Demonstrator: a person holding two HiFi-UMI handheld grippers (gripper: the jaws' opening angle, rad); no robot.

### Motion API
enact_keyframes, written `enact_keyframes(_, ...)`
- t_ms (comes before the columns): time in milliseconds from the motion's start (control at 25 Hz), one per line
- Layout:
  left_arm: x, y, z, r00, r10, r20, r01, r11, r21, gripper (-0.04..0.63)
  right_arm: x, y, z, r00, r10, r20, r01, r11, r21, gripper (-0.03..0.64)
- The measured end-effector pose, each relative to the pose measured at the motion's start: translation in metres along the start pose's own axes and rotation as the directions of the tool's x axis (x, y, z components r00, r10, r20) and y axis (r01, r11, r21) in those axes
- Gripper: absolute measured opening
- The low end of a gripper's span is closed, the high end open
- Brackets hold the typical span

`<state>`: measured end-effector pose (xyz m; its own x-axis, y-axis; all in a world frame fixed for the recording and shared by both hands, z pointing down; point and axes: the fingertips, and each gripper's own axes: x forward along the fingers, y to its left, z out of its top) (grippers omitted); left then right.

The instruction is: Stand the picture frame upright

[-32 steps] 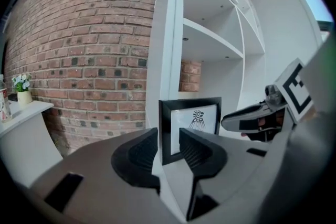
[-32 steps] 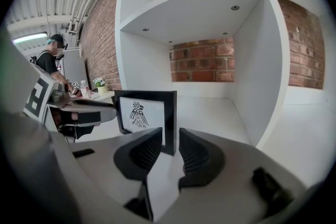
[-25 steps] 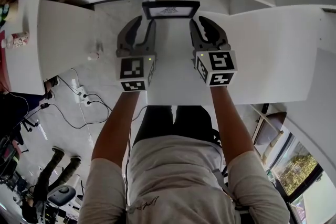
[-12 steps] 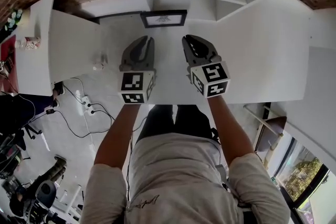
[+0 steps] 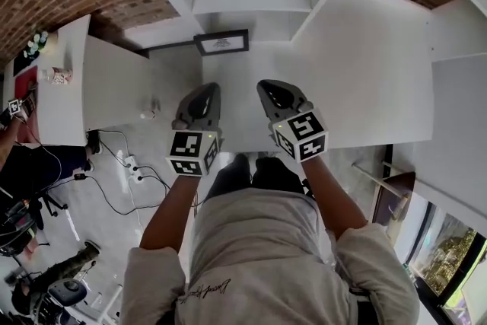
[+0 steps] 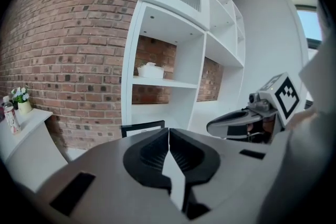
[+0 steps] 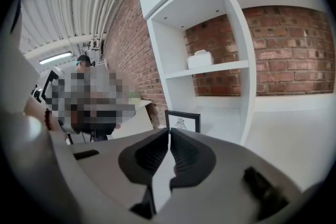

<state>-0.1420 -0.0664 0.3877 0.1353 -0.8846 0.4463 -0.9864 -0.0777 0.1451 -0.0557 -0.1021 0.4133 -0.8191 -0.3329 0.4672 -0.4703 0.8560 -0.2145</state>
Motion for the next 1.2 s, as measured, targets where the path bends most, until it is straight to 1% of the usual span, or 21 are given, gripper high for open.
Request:
enact_keyframes(160,-0.017,-0.025,0.007,1.000,0.004,-0.003,-0.004,1.000,0.014,0.018,-0.033,0.004,0.004,1.000,0.017,-0.004,-0.017,1.000,0.007,0.032)
enact_keyframes(240,-0.028,-0.036,0.007,1.000,0.005,-0.004,-0.005,1.000,0.006,0.018,-0.048,0.010,0.003,1.000,0.024,-0.010,-0.024,1.000,0.007,0.031)
enact_keyframes(360,-0.043,-0.055,0.004,1.000,-0.013,-0.004,0.013,1.000,-0.016,0.018,-0.067,0.019,-0.003,0.999,0.032,-0.020,-0.032,0.999,0.013,0.031)
enact_keyframes(640,-0.063,-0.089,-0.004,1.000,-0.022,-0.023,0.021,1.000,-0.018,0.018,-0.100,0.025,-0.017,0.999,0.022,-0.029,-0.021,0.999,0.036,0.029)
enact_keyframes(760,-0.068,-0.095,-0.008,0.999,-0.015,-0.032,0.015,1.000,-0.004,0.018,-0.111,0.031,-0.016,0.999,0.027,-0.025,-0.026,0.999,0.043,0.029)
enact_keyframes(920,-0.071,-0.097,-0.006,1.000,-0.014,-0.025,0.014,1.000,0.022,0.018,-0.121,0.033,-0.014,1.000,0.029,-0.009,-0.028,0.998,0.061,0.029)
enact_keyframes(1200,-0.074,-0.099,-0.002,0.999,-0.018,-0.028,0.019,0.999,0.034,0.018,-0.121,0.039,-0.016,0.999,0.046,-0.017,-0.045,0.998,0.054,0.029)
